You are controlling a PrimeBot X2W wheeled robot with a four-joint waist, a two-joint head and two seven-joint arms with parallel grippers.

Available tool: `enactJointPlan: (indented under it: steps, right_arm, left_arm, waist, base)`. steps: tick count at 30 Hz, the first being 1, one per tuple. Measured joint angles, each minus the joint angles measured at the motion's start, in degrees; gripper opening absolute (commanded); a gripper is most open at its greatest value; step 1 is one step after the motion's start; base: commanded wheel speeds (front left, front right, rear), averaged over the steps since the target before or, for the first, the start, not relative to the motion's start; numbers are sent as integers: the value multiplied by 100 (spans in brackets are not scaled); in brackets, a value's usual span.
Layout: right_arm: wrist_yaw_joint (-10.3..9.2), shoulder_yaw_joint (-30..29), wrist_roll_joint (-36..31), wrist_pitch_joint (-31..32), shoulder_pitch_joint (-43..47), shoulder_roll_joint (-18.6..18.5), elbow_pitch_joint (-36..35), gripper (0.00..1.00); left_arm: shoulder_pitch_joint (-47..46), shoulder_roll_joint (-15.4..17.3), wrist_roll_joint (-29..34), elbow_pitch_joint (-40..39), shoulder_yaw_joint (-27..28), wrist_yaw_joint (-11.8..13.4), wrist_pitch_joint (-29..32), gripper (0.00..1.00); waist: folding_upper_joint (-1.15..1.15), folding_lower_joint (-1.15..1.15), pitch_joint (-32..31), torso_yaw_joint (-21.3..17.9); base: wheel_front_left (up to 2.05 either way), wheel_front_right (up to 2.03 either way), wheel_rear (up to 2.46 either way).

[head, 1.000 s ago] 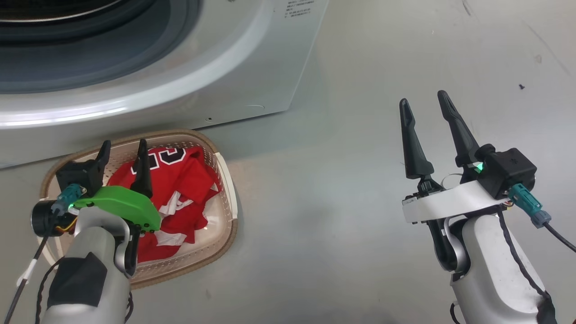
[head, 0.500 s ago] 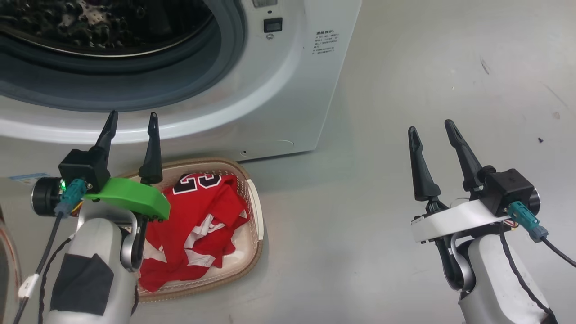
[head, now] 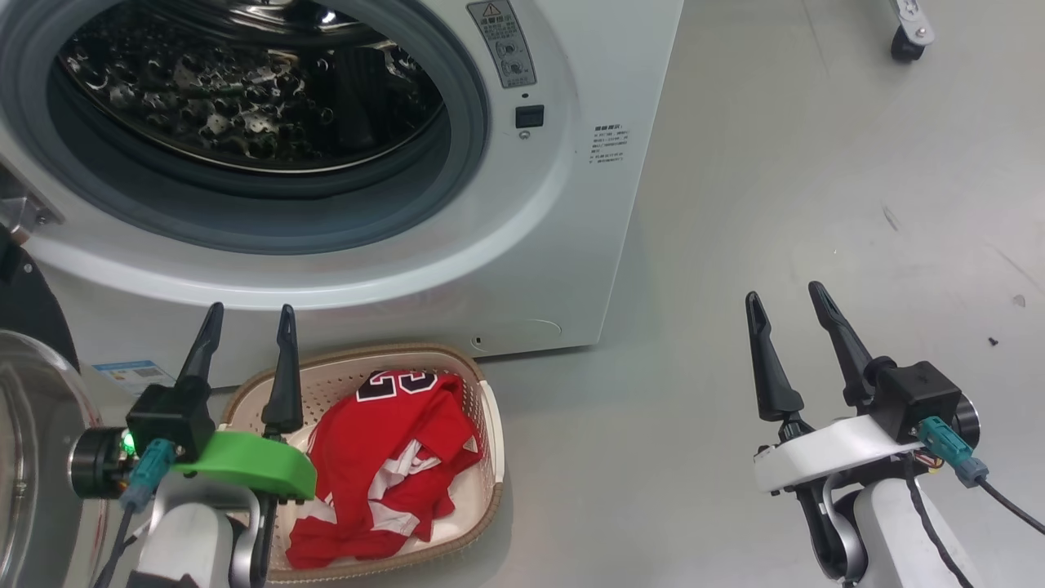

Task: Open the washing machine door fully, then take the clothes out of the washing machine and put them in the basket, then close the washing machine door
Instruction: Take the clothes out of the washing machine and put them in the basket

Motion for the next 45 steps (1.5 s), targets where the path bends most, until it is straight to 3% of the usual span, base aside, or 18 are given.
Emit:
enactJointPlan:
  steps: [20,45]
  right_arm:
    - [0,-52,-48,0,610,29,-75,100]
    - [1,-33,-48,0,812,47,-198,100]
  left_arm:
    - [1500,-1,27,-995,-105,242,0,100]
    - [2124,1,29,-1811,-183,346,135,100]
  waist:
    - [0,0,-617,176]
    - [0,0,-700,111]
  base:
    - [0,0,0]
    - [0,0,0]
